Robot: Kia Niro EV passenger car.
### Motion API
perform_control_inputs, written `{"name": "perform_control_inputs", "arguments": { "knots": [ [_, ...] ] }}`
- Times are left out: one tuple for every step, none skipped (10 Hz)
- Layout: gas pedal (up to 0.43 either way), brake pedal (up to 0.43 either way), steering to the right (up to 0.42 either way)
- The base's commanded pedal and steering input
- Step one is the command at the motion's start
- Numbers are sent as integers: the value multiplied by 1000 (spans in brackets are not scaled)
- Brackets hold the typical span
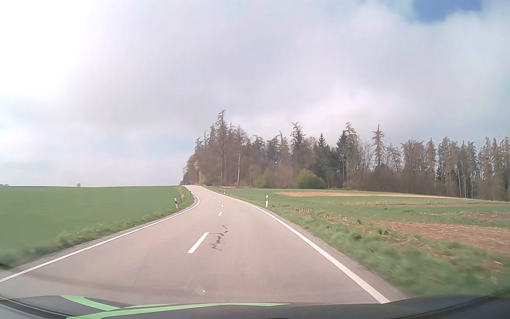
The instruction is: Follow the waypoints while adhering to traffic rules and regulations
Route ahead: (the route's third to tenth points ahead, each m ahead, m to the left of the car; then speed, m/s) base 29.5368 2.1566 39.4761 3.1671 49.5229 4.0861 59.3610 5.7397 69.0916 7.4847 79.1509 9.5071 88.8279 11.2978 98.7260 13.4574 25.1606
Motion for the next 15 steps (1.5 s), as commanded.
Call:
{"name": "perform_control_inputs", "arguments": {
  "knots": [
    [319,0,-21],
    [319,0,-20],
    [319,0,-21],
    [319,0,-21],
    [319,0,-21],
    [331,0,-21],
    [331,0,-21],
    [331,0,-21],
    [331,0,-20],
    [331,0,-19],
    [331,0,-19],
    [331,0,-19],
    [339,0,-18],
    [339,0,-18],
    [339,0,-18]
  ]
}}
